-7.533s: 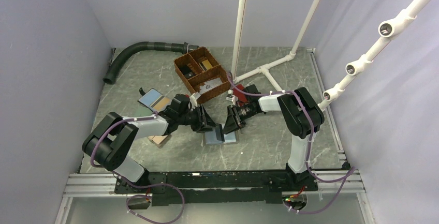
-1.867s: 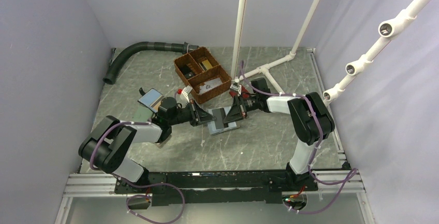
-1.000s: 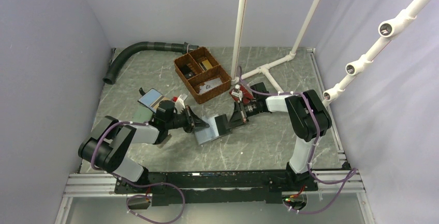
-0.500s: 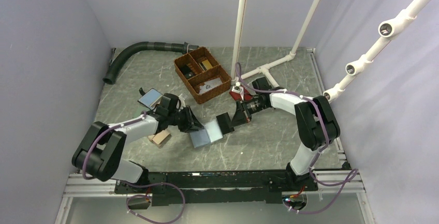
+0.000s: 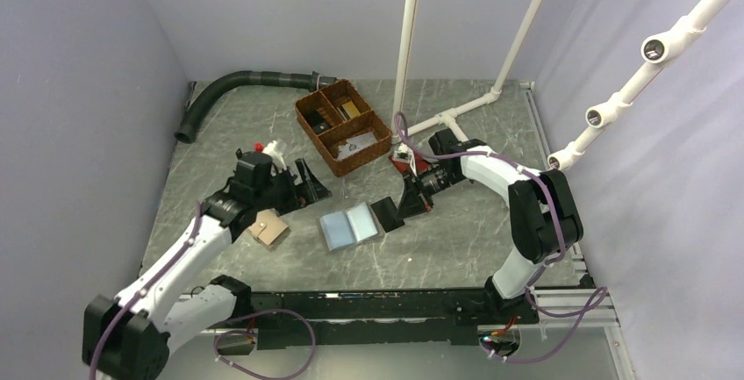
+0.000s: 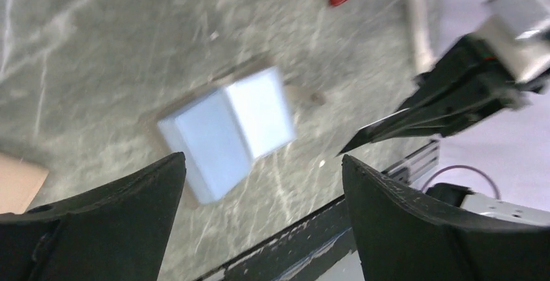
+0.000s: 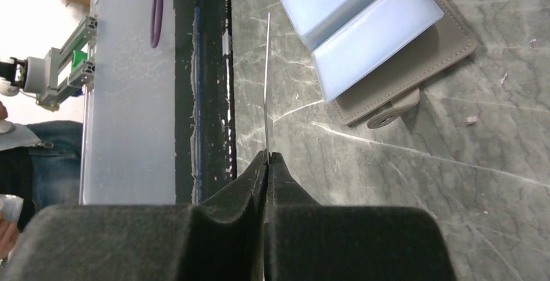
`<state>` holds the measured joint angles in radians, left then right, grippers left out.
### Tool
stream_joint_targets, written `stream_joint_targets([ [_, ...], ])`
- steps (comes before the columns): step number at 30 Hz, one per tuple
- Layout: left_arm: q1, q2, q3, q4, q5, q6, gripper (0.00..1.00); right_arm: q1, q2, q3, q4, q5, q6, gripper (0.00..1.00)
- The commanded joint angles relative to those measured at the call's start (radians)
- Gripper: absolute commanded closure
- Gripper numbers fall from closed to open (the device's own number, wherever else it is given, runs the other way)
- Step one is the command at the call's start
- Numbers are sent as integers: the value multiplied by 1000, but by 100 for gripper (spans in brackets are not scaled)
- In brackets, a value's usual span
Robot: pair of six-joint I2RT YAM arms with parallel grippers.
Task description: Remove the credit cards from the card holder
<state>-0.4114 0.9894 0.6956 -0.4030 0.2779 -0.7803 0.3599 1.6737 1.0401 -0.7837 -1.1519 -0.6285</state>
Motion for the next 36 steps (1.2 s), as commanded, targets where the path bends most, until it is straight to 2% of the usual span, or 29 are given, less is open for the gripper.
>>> stream_joint_targets([
  [1,30,-106,-91,221,56,-32,4,2,-20,62,-90,-18,-127,100],
  [4,36,-116,-160,421,189,-61,6,3,-11,70,-111,-54,-137,100],
  [11,25,18,-142,678,423,-54,5,2,9,75,-100,-141,-104,100],
  [15,-37,113,-115,778,460,-16,10,4,34,90,-118,-201,-108,100],
  [20,-115,224,-32,754,439,72,12,9,37,84,-115,-246,-104,100],
  [24,-127,323,-9,858,491,24,23,12,48,91,-120,-263,-107,100],
  [30,-132,438,34,950,617,-27,50,12,74,113,-154,-289,-134,100],
  [32,-132,459,43,952,645,-32,53,11,80,119,-159,-294,-138,100],
  [36,-134,480,52,954,686,-30,54,11,101,139,-192,-302,-165,100],
])
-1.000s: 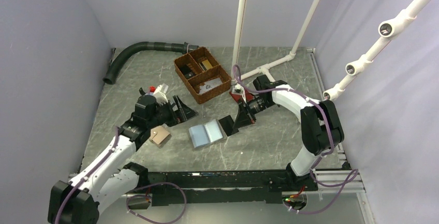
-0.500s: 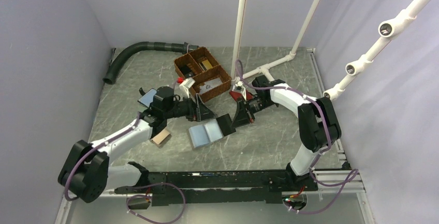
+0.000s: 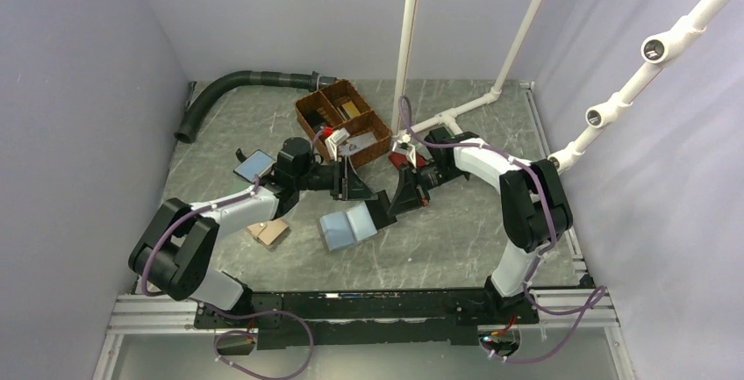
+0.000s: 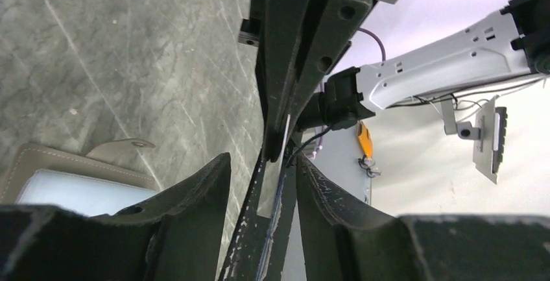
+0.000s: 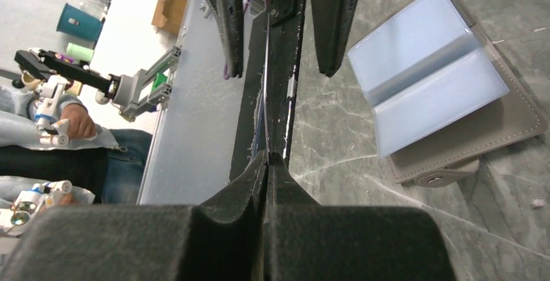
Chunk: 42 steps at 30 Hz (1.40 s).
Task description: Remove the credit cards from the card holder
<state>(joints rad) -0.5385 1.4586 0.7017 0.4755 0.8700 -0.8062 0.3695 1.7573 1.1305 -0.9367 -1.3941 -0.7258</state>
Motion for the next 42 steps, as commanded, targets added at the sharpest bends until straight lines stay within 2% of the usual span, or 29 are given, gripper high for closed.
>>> stream_joint_targets([
  [1,-8,17,47,74,109,-6,54,2,23,55,-49,-60,-80,100],
  [3,-9,34,55,66,134,-5,57,2,33,66,-71,-62,-98,100],
  [4,-9,43,59,65,150,-4,63,2,37,72,-81,-62,-106,100],
  [5,-9,56,64,64,170,-6,71,2,43,78,-90,-63,-114,100],
  [7,-9,88,77,77,213,-18,98,1,52,90,-115,-63,-140,100],
  [8,-9,105,87,79,228,-25,100,2,56,96,-129,-61,-153,100],
  [9,-7,112,98,70,230,-24,100,1,56,101,-141,-58,-163,100],
  [10,2,105,110,-4,216,2,100,2,55,105,-150,-50,-174,94],
  [13,62,17,138,-227,126,159,100,-1,35,105,-147,41,-171,64],
  [16,138,-93,169,-435,26,290,100,-16,-6,57,42,164,34,50],
  [21,246,-131,262,-650,-41,418,100,-42,22,88,17,249,22,43],
  [28,304,-93,471,-891,-292,564,100,-41,79,268,-163,397,-194,42],
  [32,321,-63,547,-882,-407,616,100,-40,91,347,-258,459,-373,43],
  [34,331,-35,572,-866,-470,626,100,-39,95,362,-271,484,-413,43],
  [42,387,83,682,-812,-467,642,100,-35,134,443,-241,526,-323,43],
])
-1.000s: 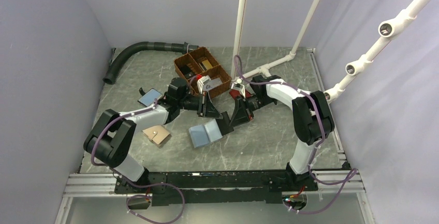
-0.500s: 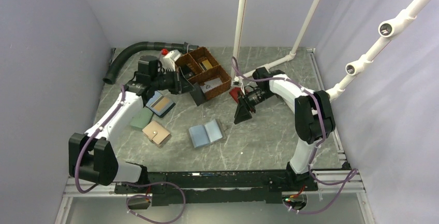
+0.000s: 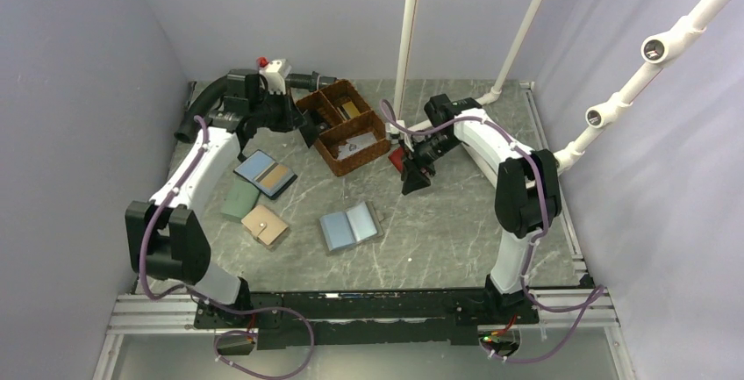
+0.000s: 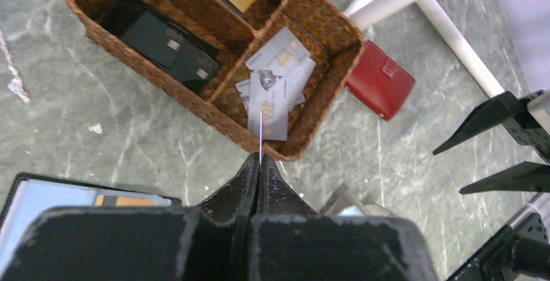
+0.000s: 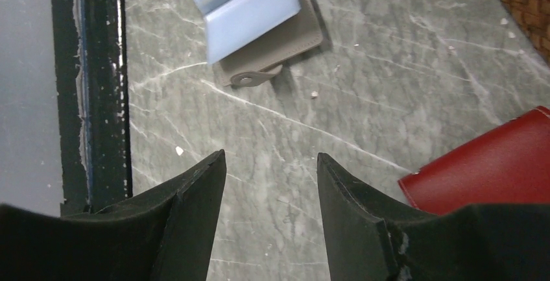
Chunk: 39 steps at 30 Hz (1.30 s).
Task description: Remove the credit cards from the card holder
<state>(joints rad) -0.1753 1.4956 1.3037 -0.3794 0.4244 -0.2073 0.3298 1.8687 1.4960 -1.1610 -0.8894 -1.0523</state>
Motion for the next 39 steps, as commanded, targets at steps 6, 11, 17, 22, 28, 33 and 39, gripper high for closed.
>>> stream_joint_targets([
  [6,66,164,160,109,52,4,100,8,33,97,-5,43,72,43],
  [11,104,274,223,178,104,-49,100,6,29,82,12,35,127,44],
  [17,111,395,340,191,136,-68,100,6,16,67,33,26,170,44],
  [22,111,447,372,177,123,-46,100,5,12,54,32,17,179,44],
  [28,111,517,418,186,128,-44,100,5,15,54,26,-8,184,44],
  [33,111,572,464,206,135,-57,100,5,14,49,21,-13,182,44],
  [39,104,624,493,217,149,-70,100,5,8,40,27,-19,190,44],
])
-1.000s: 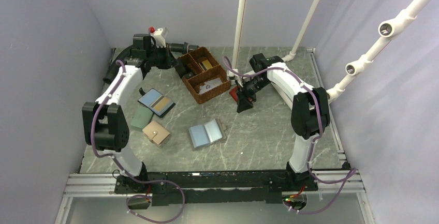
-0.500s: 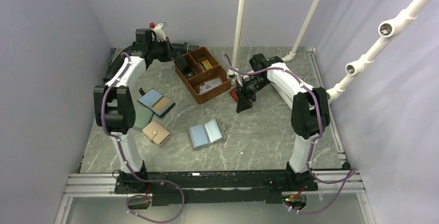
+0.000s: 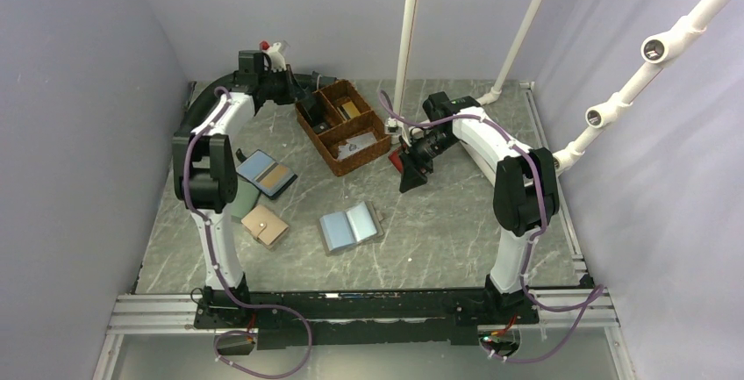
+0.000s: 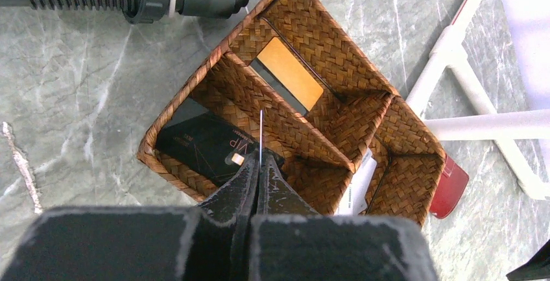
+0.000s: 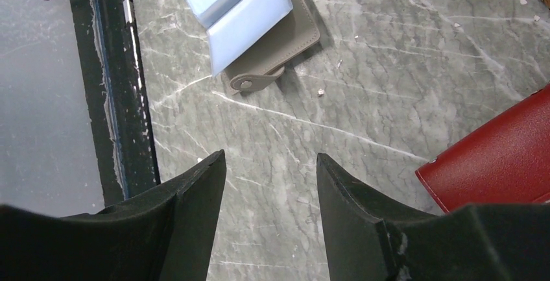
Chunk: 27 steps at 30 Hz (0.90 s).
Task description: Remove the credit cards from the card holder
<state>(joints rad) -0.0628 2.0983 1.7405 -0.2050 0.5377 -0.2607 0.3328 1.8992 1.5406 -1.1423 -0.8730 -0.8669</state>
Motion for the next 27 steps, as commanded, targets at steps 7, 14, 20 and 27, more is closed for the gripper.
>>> stream_joint_targets([
  [7,-24,44,63,50,36,-17,100,2,-28,-8,8,-34,7,44],
  [14,-33,68,87,37,40,-11,100,1,-35,-15,11,-35,9,44],
  [20,-45,86,96,24,41,-8,100,2,-44,-19,12,-32,11,44],
  [27,-72,111,175,-92,-125,-12,74,2,-59,-22,11,-34,11,44],
])
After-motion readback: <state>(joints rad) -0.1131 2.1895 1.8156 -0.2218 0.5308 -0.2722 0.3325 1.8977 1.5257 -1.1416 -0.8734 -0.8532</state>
